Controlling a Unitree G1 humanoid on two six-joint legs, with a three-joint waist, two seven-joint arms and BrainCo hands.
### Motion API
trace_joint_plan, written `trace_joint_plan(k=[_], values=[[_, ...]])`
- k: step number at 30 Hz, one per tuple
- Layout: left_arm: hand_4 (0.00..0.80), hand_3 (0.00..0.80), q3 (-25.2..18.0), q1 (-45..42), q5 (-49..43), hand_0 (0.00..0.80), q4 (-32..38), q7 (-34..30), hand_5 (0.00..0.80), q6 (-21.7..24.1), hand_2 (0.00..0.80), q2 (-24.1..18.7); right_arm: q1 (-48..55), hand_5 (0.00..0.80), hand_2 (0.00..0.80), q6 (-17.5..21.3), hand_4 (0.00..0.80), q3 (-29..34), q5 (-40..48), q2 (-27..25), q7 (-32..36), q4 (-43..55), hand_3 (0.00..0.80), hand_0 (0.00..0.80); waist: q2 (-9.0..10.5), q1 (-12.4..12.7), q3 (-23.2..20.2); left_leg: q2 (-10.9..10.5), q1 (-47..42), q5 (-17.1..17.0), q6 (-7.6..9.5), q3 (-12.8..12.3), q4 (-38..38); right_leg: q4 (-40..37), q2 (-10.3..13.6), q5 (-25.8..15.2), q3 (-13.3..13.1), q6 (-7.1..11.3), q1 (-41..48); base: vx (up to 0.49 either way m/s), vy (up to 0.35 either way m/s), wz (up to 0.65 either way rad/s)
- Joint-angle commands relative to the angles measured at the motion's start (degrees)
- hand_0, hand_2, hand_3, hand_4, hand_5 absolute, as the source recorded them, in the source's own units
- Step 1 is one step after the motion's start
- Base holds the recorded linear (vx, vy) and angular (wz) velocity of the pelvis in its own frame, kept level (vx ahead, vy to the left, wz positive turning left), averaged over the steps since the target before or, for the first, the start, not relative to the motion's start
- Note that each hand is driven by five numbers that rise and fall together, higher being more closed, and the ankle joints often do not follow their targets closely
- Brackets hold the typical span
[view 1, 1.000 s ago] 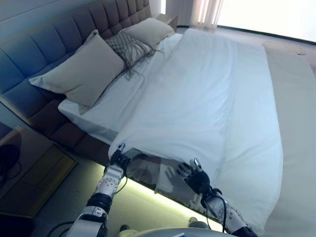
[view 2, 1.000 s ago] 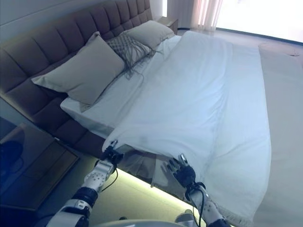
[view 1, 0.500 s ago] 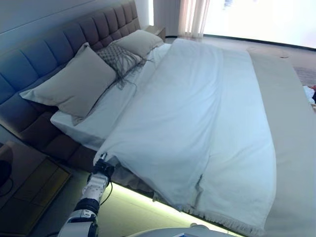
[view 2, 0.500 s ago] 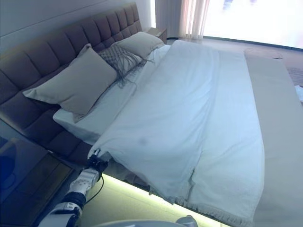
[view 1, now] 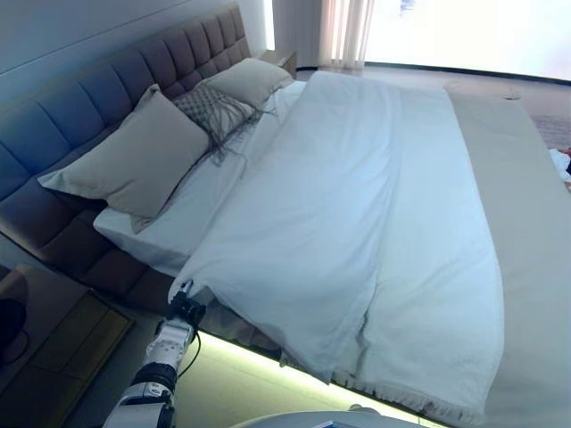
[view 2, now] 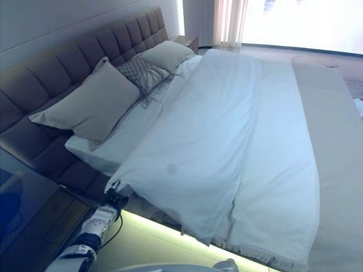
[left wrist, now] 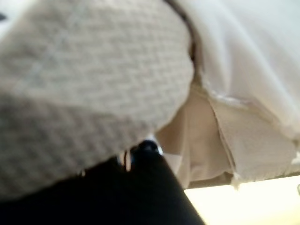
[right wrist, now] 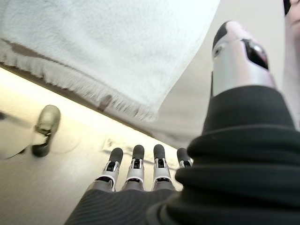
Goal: Make the bed neatly
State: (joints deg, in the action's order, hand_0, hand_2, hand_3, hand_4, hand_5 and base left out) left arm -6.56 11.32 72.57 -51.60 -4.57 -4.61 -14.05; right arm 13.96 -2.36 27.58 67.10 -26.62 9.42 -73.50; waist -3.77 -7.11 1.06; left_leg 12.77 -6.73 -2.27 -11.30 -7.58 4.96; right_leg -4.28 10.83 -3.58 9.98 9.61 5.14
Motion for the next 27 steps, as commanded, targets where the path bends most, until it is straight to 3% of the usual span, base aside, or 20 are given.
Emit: trace_joint_plan(k=[1,4,8,10,12,14,17,18,21,24,27], values=[[0.800,0.800,-6.9,-3.7,-3.9,0.800,4.8,-5.6,0.800,3.6,0.800,-8.5,-2.5,0.000,0.000,3.5,0.000,5.1,1.5,-1.8,1.8,1.2,0.000,0.000,1.70,4.3,2.0,1.8,6.3,0.2,1.67,3.3,-10.5,11.9,6.6,4.5,-2.1,1.87,-2.4,-0.027,0.091,0.01],[0.800,0.800,-7.0,-5.5,-6.4,0.800,5.0,-7.5,0.800,3.2,0.800,-8.1,-3.0,0.000,0.000,2.4,0.000,6.1,1.9,-2.5,3.2,2.3,0.000,0.000,1.92,4.9,2.5,1.0,6.6,2.1,2.29,3.7,-13.2,12.2,7.7,4.2,-2.7,2.40,-2.1,0.031,0.084,-0.01],[0.800,0.800,-8.0,-6.2,-5.7,0.800,4.0,-8.3,0.800,0.8,0.800,-9.5,-4.1,0.000,0.000,0.4,0.000,7.2,1.2,-2.9,5.6,3.1,0.000,0.000,2.41,5.1,2.4,-1.9,5.9,3.8,3.96,2.6,-12.8,9.8,10.6,0.2,-3.3,3.44,-2.1,0.005,0.061,-0.03],[0.800,0.800,-9.0,-6.3,-4.6,0.800,4.1,-7.2,0.800,0.9,0.800,-10.4,-5.9,0.000,0.000,-0.3,0.000,5.5,0.9,-1.7,6.8,4.2,0.000,0.000,2.32,5.4,2.8,-2.8,5.4,3.7,5.05,0.5,-11.1,11.9,10.4,-0.5,-1.6,3.59,-4.4,-0.136,0.058,-0.22],[0.800,0.800,-9.8,-7.0,-3.4,0.800,4.4,-6.7,0.800,1.2,0.800,-10.6,-6.0,0.000,0.000,0.0,0.000,3.3,2.1,0.7,7.8,5.3,0.000,0.000,2.05,5.1,3.4,-3.5,5.3,3.1,6.41,0.6,-9.5,20.4,5.2,3.6,-2.3,2.93,-8.0,-0.117,0.035,-0.44],[0.800,0.800,-10.0,-7.6,-3.0,0.800,5.4,-6.3,0.800,2.4,0.800,-9.9,-5.7,0.000,0.000,1.0,0.000,1.7,2.7,3.2,9.7,6.0,0.000,0.000,2.35,5.0,3.5,-3.8,6.0,1.8,7.11,0.2,-8.5,23.8,0.1,5.4,-2.2,1.19,-10.3,-0.119,-0.114,-0.48],[0.800,0.800,-8.0,-6.8,0.6,0.800,6.1,-6.4,0.800,4.7,0.800,-8.3,-5.2,0.000,0.000,4.1,0.000,-2.6,5.4,6.0,8.0,9.2,0.000,0.000,3.34,5.3,5.0,-4.4,10.1,-0.1,5.76,2.1,-10.8,18.5,-4.0,6.2,-2.3,-2.51,-9.7,-0.125,-0.185,-0.24],[0.800,0.800,-7.2,-6.7,2.4,0.800,6.8,-6.1,0.800,5.1,0.800,-7.5,-5.5,0.000,0.000,4.8,0.000,-3.6,6.2,6.2,7.0,9.9,0.000,0.000,3.11,5.5,5.5,-4.2,10.7,-1.6,5.15,2.5,-10.3,17.8,-4.5,6.1,-1.7,-2.87,-9.5,-0.169,-0.097,0.18],[0.800,0.800,-5.6,-4.4,2.2,0.800,6.3,-5.2,0.800,6.5,0.800,-6.0,-7.7,0.000,0.000,6.1,0.000,-5.9,9.1,5.9,4.8,14.1,0.000,0.000,3.09,5.3,7.7,-3.1,14.9,-5.3,3.52,7.0,-13.3,13.7,-6.0,5.7,-4.0,-4.76,-8.8,-0.204,-0.035,0.00],[0.800,0.800,-6.4,-4.5,0.4,0.800,3.3,-6.0,0.800,6.7,0.800,-6.1,-8.4,0.000,0.000,5.4,0.000,-6.4,8.3,5.0,6.2,14.8,0.000,0.000,2.87,4.2,7.8,0.5,14.1,-6.4,2.62,9.5,-16.2,14.6,-5.8,6.7,-5.9,-5.68,-9.2,-0.002,0.068,-0.11],[0.800,0.800,-8.3,-6.8,-1.2,0.800,0.7,-6.6,0.800,5.7,0.800,-5.7,-8.7,0.000,0.000,3.7,0.000,-5.5,6.5,5.3,8.0,15.0,0.000,0.000,1.05,4.1,7.1,4.1,11.5,-10.6,1.15,13.5,-12.6,17.4,-5.5,9.0,-7.9,-5.80,-9.7,0.136,0.228,-0.19]])
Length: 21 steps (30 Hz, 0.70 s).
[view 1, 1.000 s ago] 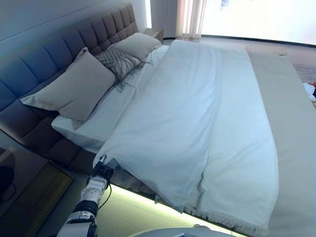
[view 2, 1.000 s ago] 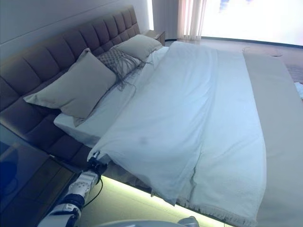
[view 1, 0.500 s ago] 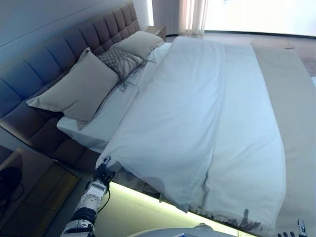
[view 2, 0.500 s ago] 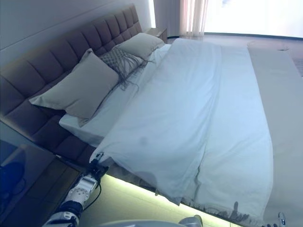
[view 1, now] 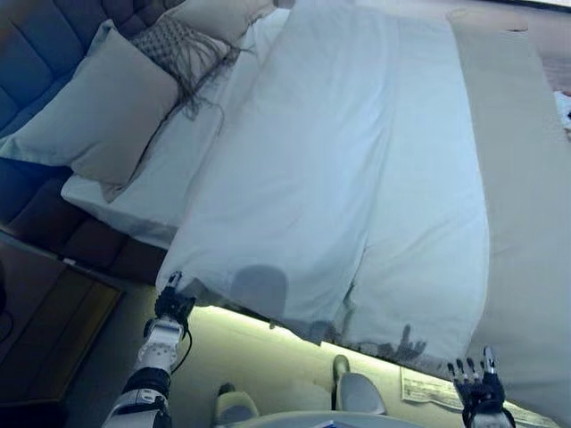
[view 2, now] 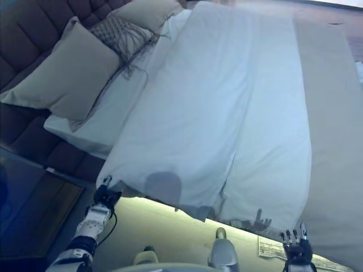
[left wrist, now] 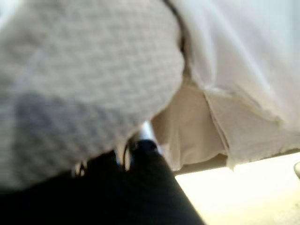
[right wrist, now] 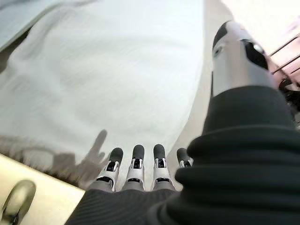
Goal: Make the bed neatly
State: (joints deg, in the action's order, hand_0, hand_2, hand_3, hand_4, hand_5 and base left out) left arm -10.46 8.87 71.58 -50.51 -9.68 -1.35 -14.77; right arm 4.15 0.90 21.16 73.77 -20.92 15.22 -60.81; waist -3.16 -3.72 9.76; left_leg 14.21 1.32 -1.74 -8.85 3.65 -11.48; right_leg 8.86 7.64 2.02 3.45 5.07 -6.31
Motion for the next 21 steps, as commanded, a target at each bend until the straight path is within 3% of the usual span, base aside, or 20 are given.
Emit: trace_joint_plan(k=[1,5,8,9,12,14,15,16,17,21], values=[[0.800,0.800,-4.9,-5.1,-0.8,0.800,-1.2,-1.8,0.800,2.4,0.800,-5.0,0.9,0.000,0.000,-0.4,0.000,1.1,-0.7,-0.2,2.7,2.5,0.000,0.000,-0.13,0.7,-1.9,3.5,2.4,-12.1,-1.60,2.9,5.2,5.0,-1.8,4.0,-1.6,-1.22,1.7,0.174,0.378,-0.30],[0.800,0.800,-5.3,-7.9,-2.9,0.800,-2.2,-3.9,0.800,3.3,0.800,-3.5,-0.6,0.000,0.000,-1.2,0.000,0.2,-2.3,0.0,2.8,5.2,0.000,0.000,-4.32,0.0,-2.2,4.2,-1.1,-13.4,-2.67,5.1,9.9,9.4,3.1,6.0,-4.0,0.72,-0.5,0.129,0.571,-0.23],[0.800,0.800,-5.8,-9.8,-1.7,0.800,-1.4,-4.7,0.800,2.5,0.800,-2.7,-1.4,0.000,0.000,-1.5,0.000,0.3,-3.3,-0.5,2.6,5.6,0.000,0.000,-6.48,-0.1,-2.3,3.5,-2.2,-11.9,-3.26,4.7,11.1,11.1,7.0,6.6,-6.5,3.11,-0.9,0.161,0.607,-0.27],[0.800,0.800,-6.2,-10.4,-1.3,0.800,-0.9,-4.9,0.800,1.5,0.800,-2.5,-1.8,0.000,0.000,-1.4,0.000,0.9,-3.4,-0.3,2.5,5.4,0.000,0.000,-6.92,0.2,-2.4,2.9,-2.1,-9.9,-3.30,4.3,10.8,10.5,9.4,5.9,-7.2,4.64,0.0,0.192,0.618,-0.18],[0.800,0.800,-6.3,-9.8,-1.5,0.800,-1.0,-4.9,0.800,-1.1,0.800,-2.8,-2.0,0.000,0.000,-1.0,0.000,1.6,-1.8,0.6,0.5,7.1,0.000,0.000,-5.93,0.0,-2.7,-0.4,-1.4,-1.4,-1.68,1.5,7.0,6.1,15.9,0.6,-7.3,8.33,2.0,0.119,0.554,-0.14],[0.800,0.800,-6.8,-8.5,-1.7,0.800,-1.0,-4.8,0.800,-2.6,0.800,-4.5,-1.4,0.000,0.000,-1.4,0.000,0.8,-1.6,2.1,-0.9,10.4,0.000,0.000,-4.55,0.2,-2.8,-3.7,-0.4,2.1,-0.32,1.7,4.5,2.9,18.8,-4.8,-7.9,9.05,2.2,0.043,0.428,-0.07],[0.800,0.800,-7.4,-7.8,-1.9,0.800,-0.2,-4.1,0.800,-3.3,0.800,-6.2,-1.2,0.000,0.000,-2.3,0.000,0.0,-1.5,2.8,-1.2,11.1,0.000,0.000,-3.58,1.1,-3.0,-5.1,-0.4,2.7,0.66,-0.1,4.7,1.4,21.0,-9.3,-5.1,9.43,2.0,0.002,0.268,-0.09],[0.800,0.800,-7.4,-7.8,-1.9,0.800,0.0,-4.1,0.800,-3.4,0.800,-6.4,-1.2,0.000,0.000,-2.5,0.000,-0.1,-1.4,3.0,-1.3,11.1,0.000,0.000,-3.22,1.3,-3.1,-5.4,-0.5,2.7,0.89,-0.4,4.9,0.7,21.4,-10.0,-4.8,9.58,2.3,-0.052,0.326,-0.17],[0.800,0.800,-7.4,-7.4,-1.9,0.800,1.5,-3.2,0.800,-3.1,0.800,-7.1,-1.5,0.000,0.000,-3.5,0.000,-1.4,-0.4,3.6,-2.0,11.7,0.000,0.000,-2.90,2.1,-3.2,-6.3,-0.8,2.5,1.94,-1.4,6.1,2.9,20.7,-9.8,-2.7,9.19,1.4,-0.082,0.254,-0.27],[0.800,0.800,-7.6,-6.5,-2.7,0.800,2.1,-2.8,0.800,-2.0,0.800,-8.8,0.4,0.000,0.000,-3.5,0.000,-3.9,2.4,6.6,1.3,10.6,0.000,0.000,-1.48,2.7,-4.6,-7.5,0.2,1.0,3.95,-2.0,7.6,11.8,10.5,-2.8,-0.7,6.51,-1.3,-0.125,0.135,-0.22]])
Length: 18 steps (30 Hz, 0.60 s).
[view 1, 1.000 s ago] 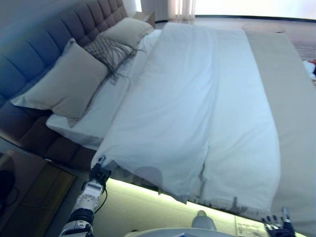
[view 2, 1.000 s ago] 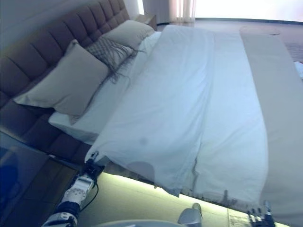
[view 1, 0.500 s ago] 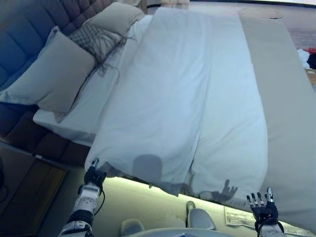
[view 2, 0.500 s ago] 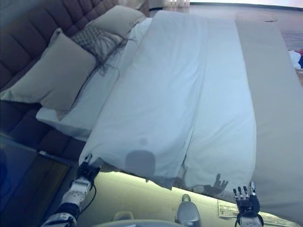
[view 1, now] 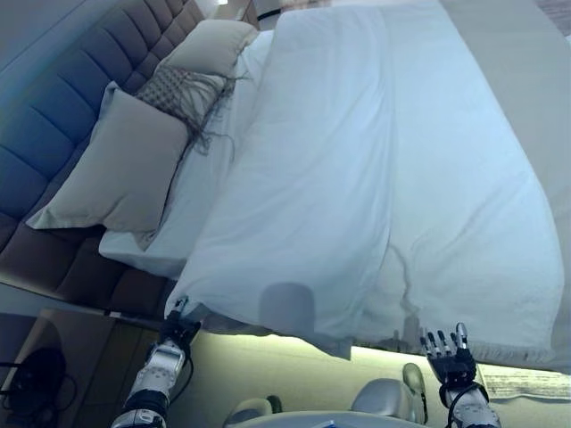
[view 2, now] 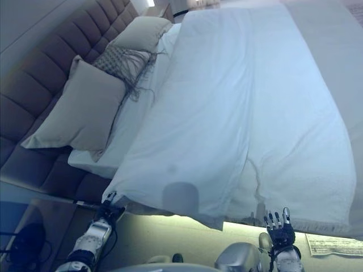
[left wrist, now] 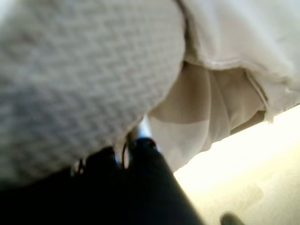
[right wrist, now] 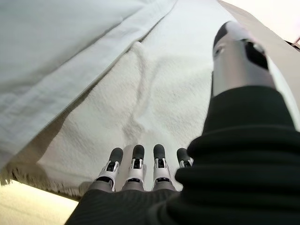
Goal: Make the bed neatly
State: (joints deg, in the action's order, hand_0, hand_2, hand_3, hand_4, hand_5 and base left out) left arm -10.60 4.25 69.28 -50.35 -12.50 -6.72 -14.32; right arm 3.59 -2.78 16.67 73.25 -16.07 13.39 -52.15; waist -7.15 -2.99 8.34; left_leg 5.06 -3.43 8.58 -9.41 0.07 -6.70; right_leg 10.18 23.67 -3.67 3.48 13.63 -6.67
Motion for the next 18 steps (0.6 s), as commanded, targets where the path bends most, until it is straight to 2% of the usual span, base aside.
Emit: trace_joint_plan(k=[1,3,4,6,7,8,9,11,13,15,18], values=[[0.800,0.800,-7.4,-1.7,-0.8,0.800,2.2,0.2,0.800,3.9,0.800,-9.2,1.7,0.000,0.000,0.7,0.000,-0.3,3.3,2.5,4.4,1.3,0.000,0.000,3.18,1.9,-3.5,1.3,4.9,-9.2,4.88,1.2,2.8,12.2,-8.9,5.1,0.1,-3.05,-1.2,-0.056,0.011,-0.19],[0.800,0.800,-6.3,-1.5,-0.1,0.800,3.3,1.2,0.800,5.2,0.800,-8.6,2.8,0.000,0.000,1.1,0.000,-1.5,4.7,3.5,5.2,1.3,0.000,0.000,4.43,2.1,-3.8,0.0,5.9,-9.8,5.36,1.0,2.8,10.1,-14.8,6.2,1.2,-5.33,-0.7,-0.054,-0.056,-0.08],[0.800,0.800,-5.9,-1.6,0.2,0.800,4.2,1.6,0.800,5.6,0.800,-8.0,3.5,0.000,0.000,1.4,0.000,-1.6,5.0,4.2,5.5,1.4,0.000,0.000,5.16,2.6,-3.8,-0.6,6.8,-9.6,5.05,1.4,1.8,6.6,-16.2,6.9,2.2,-6.74,0.7,-0.068,-0.097,0.28],[0.800,0.800,-5.1,-1.0,2.4,0.800,4.8,2.3,0.800,5.7,0.800,-6.9,3.9,0.000,0.000,2.9,0.000,-3.2,6.4,4.1,4.7,0.9,0.000,0.000,5.11,2.7,-3.0,-0.9,8.3,-11.7,4.42,2.7,2.2,2.3,-18.0,6.9,1.4,-8.03,2.7,-0.074,-0.058,0.57],[0.800,0.800,-4.6,-1.2,3.4,0.800,5.2,3.2,0.800,6.2,0.800,-6.3,3.5,0.000,0.000,3.3,0.000,-3.8,5.9,3.8,3.6,1.0,0.000,0.000,4.70,3.0,-2.7,-0.6,8.9,-14.9,3.61,2.8,3.3,0.3,-18.8,6.6,2.2,-8.24,3.5,-0.097,0.028,0.53],[0.800,0.800,-4.6,-0.7,2.7,0.800,5.1,3.5,0.800,6.1,0.800,-5.8,3.1,0.000,0.000,3.9,0.000,-4.1,5.9,3.7,1.8,2.4,0.000,0.000,4.36,3.1,-2.1,-0.4,10.5,-17.1,2.72,3.3,3.4,-1.5,-19.5,6.9,1.6,-8.61,4.6,-0.127,0.071,0.29],[0.800,0.800,-4.2,-0.2,3.1,0.800,5.2,3.8,0.800,6.2,0.800,-5.9,2.6,0.000,0.000,4.4,0.000,-5.3,7.1,2.9,0.3,4.1,0.000,0.000,4.25,3.5,-1.5,-0.2,12.2,-18.9,1.98,3.8,3.8,-3.2,-19.9,6.6,1.6,-9.09,5.3,-0.181,0.087,0.09],[0.800,0.800,-3.2,1.5,4.8,0.800,4.1,3.9,0.800,7.2,0.800,-6.0,1.1,0.000,0.000,5.4,0.000,-6.2,7.9,1.8,-0.4,5.0,0.000,0.000,4.33,3.4,-0.6,1.1,14.7,-19.9,1.25,3.6,3.1,-4.4,-19.7,6.4,1.8,-9.57,5.3,-0.190,0.109,-0.11],[0.800,0.800,-3.0,2.5,4.6,0.800,3.1,3.9,0.800,7.3,0.800,-5.9,0.8,0.000,0.000,6.0,0.000,-6.3,8.7,1.0,-1.0,5.8,0.000,0.000,4.86,2.3,-0.2,3.7,15.7,-19.0,0.96,1.3,-2.5,-3.1,-18.7,7.0,2.7,-10.26,4.6,-0.126,0.149,0.16],[0.800,0.800,-2.1,2.3,4.5,0.800,1.6,3.1,0.800,8.4,0.800,-5.0,0.5,0.000,0.000,5.8,0.000,-5.5,8.4,0.0,-0.7,5.8,0.000,0.000,4.96,0.8,-0.1,6.9,14.7,-19.2,0.00,0.8,-7.5,-1.0,-17.7,7.8,3.1,-10.88,3.6,-0.022,0.246,0.28],[0.800,0.800,-2.6,0.8,2.5,0.800,0.3,2.7,0.800,8.8,0.800,-4.5,0.6,0.000,0.000,4.9,0.000,-4.0,6.1,-0.9,-0.8,6.6,0.000,0.000,3.92,-0.3,-0.5,10.1,10.2,-19.4,-0.74,1.1,-4.8,1.5,-16.7,8.6,2.7,-10.30,2.9,0.102,0.335,0.08]])
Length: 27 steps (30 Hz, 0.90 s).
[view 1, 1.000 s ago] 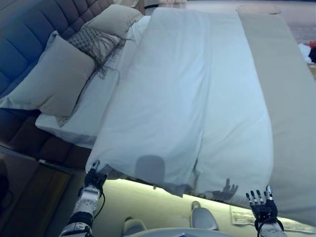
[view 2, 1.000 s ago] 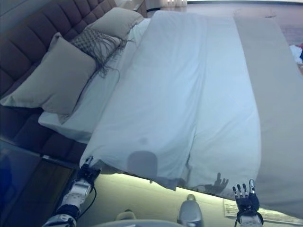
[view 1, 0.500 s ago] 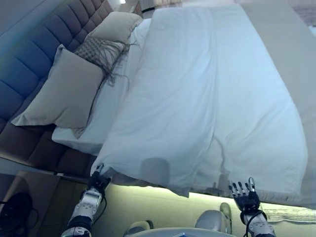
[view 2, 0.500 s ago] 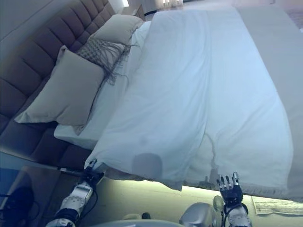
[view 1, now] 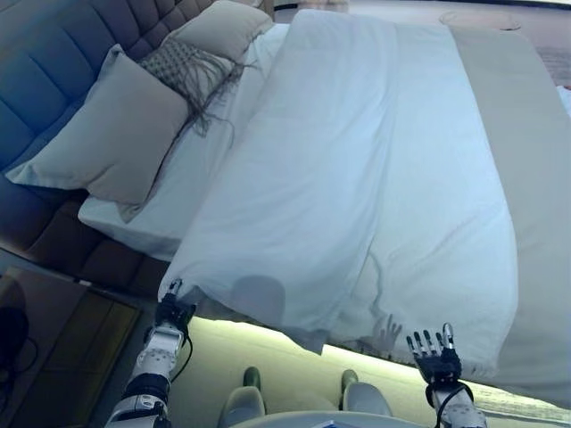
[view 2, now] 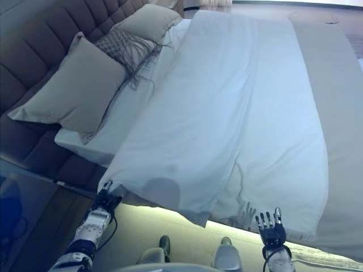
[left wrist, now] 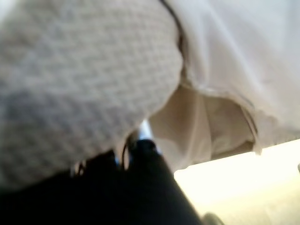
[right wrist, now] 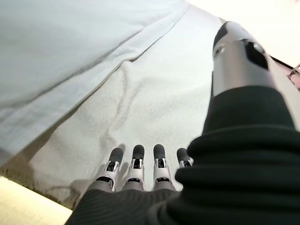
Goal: Make the bed neatly
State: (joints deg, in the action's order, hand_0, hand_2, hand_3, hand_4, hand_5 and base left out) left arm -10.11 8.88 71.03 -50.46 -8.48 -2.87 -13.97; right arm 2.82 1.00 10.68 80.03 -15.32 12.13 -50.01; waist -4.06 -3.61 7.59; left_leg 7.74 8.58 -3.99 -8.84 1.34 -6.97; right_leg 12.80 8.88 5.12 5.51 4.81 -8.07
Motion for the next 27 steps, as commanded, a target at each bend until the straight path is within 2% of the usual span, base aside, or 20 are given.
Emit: trace_joint_plan(k=[1,4,6,10,14,20,23,26,27], values=[[0.800,0.800,-3.2,-4.1,0.3,0.800,0.0,-1.4,0.800,4.7,0.800,-4.9,1.6,0.000,0.000,1.0,0.000,2.5,-1.4,-1.9,0.2,5.1,0.000,0.000,0.48,0.0,-0.1,7.8,-3.1,-6.6,-1.51,-0.2,-2.8,-0.9,-1.1,-0.3,0.3,-1.03,4.2,0.122,0.397,-0.34],[0.800,0.800,-2.8,-3.5,-1.6,0.800,-2.8,-2.6,0.800,4.3,0.800,-4.9,2.0,0.000,0.000,0.2,0.000,4.6,-3.2,-3.9,0.8,5.4,0.000,0.000,-0.99,-1.3,-0.4,8.3,-5.3,-4.6,-2.44,-1.9,0.3,-0.7,2.5,-0.9,-0.3,1.21,3.9,0.085,0.450,-0.37],[0.800,0.800,-2.4,-2.8,-2.9,0.800,-4.3,-2.6,0.800,3.9,0.800,-5.0,1.9,0.000,0.000,-0.2,0.000,5.3,-4.2,-5.3,1.1,4.4,0.000,0.000,-1.60,-2.0,-0.2,7.3,-5.7,-0.9,-2.51,-3.9,0.6,-0.8,5.7,-1.9,-0.6,3.09,3.5,0.076,0.439,0.05],[0.800,0.800,-3.1,-2.7,-1.3,0.800,-4.3,-1.6,0.800,3.5,0.800,-6.0,1.6,0.000,0.000,-1.8,0.000,6.4,-5.1,-5.6,1.9,3.5,0.000,0.000,-0.69,-2.3,1.0,5.1,-4.8,2.5,-1.24,-6.7,-1.3,-3.3,10.0,-5.9,-1.7,6.64,2.5,0.018,0.301,0.20],[0.800,0.800,-3.3,-1.0,0.3,0.800,-2.9,0.7,0.800,3.9,0.800,-8.4,0.3,0.000,0.000,-1.7,0.000,4.5,-3.6,-4.7,3.1,2.7,0.000,0.000,1.05,-1.3,3.1,5.3,-1.7,3.5,-0.76,-6.8,-2.5,-5.6,10.3,-8.3,-1.6,8.05,0.4,-0.141,0.073,0.07],[0.800,0.800,-0.3,6.3,2.0,0.800,-6.4,2.8,0.800,7.3,0.800,-10.0,-2.0,0.000,0.000,2.4,0.000,-0.6,0.4,-3.8,5.7,3.6,0.000,0.000,3.63,0.0,7.5,7.2,5.5,2.5,-1.43,-3.0,-4.4,-4.3,9.1,-8.8,-0.4,8.03,-4.7,-0.161,-0.043,0.13],[0.800,0.800,1.4,10.9,2.0,0.800,-9.3,3.8,0.800,8.9,0.800,-11.4,-4.3,0.000,0.000,5.1,0.000,-3.6,2.6,-3.8,5.9,5.9,0.000,0.000,5.27,0.2,10.1,7.6,10.1,1.9,-1.86,-1.1,-5.8,-2.7,8.1,-8.9,-0.2,7.61,-8.6,-0.175,-0.069,0.26],[0.800,0.800,2.2,14.8,0.9,0.800,-12.4,5.9,0.800,9.1,0.800,-12.4,-6.6,0.000,0.000,6.3,0.000,-5.8,3.9,-4.2,5.0,8.6,0.000,0.000,6.30,0.3,12.0,7.7,13.8,1.0,-1.78,-0.2,-6.3,-2.1,7.4,-9.3,0.3,7.41,-11.6,-0.134,-0.043,0.19],[0.279,0.279,2.5,15.9,0.6,0.279,-13.4,7.7,0.279,8.9,0.279,-12.6,-7.4,0.000,0.000,6.4,0.000,-6.2,3.8,-4.2,4.7,9.3,0.000,0.000,6.53,0.3,12.4,7.6,14.5,0.7,-1.72,-0.1,-6.2,-2.1,7.3,-9.5,0.5,7.42,-12.2,-0.117,-0.029,0.11]])
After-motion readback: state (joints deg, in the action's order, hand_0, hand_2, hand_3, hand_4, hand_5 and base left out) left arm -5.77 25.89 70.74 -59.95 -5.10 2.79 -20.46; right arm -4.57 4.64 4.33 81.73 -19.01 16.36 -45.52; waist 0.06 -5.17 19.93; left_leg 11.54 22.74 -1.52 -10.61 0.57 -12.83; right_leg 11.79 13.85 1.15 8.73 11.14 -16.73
